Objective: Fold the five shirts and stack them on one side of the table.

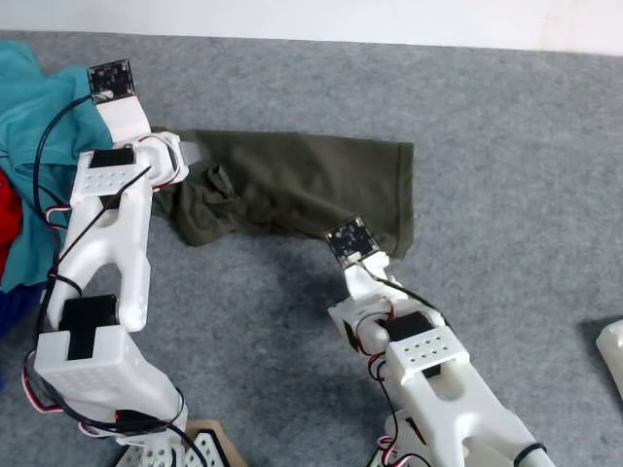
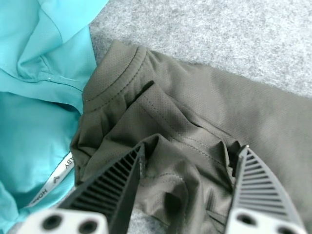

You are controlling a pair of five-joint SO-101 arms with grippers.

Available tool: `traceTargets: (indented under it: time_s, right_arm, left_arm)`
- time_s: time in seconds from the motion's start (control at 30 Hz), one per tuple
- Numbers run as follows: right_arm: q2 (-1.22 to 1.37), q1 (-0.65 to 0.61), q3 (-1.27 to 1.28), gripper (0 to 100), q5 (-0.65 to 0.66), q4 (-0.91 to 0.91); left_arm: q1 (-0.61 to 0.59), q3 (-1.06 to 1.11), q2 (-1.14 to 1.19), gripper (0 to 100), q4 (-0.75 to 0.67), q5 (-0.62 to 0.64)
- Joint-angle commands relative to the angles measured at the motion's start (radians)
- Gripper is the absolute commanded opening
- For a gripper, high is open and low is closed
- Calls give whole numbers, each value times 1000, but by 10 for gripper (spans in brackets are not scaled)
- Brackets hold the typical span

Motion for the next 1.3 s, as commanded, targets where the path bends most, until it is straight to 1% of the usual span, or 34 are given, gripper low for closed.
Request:
traceTargets:
  time_s: [0.0,0.07,0.2,0.27,0.33,0.57,0.67,0.9,1.07,1.13,1.27]
  right_arm:
    - [-27,-8,-2,163,14,-12]
    - [-27,-8,-2,163,14,-12]
    - [-27,-8,-2,163,14,-12]
    - [-27,-8,-1,163,14,-12]
    - [-28,-10,-1,163,14,-12]
    - [-28,-10,-1,163,14,-12]
    - [-28,-10,-1,163,14,-12]
    - [-28,-10,-1,163,14,-10]
    - [-28,-10,-1,163,14,-10]
    - [-28,-10,-1,163,14,-10]
    - [-28,-10,-1,163,14,-10]
  left_arm:
    - [16,-35,-10,295,8,9]
    - [21,-21,-10,239,8,9]
    - [21,-16,-10,0,5,9]
    - [24,-18,-12,44,3,9]
    - [25,-35,-10,59,3,9]
    - [25,-87,-10,56,3,9]
    - [27,-90,-10,2,2,9]
    - [27,-113,-8,6,2,9]
    - [27,-196,48,8,6,8]
    - [27,-260,117,34,9,8]
    - [28,-412,286,181,46,9]
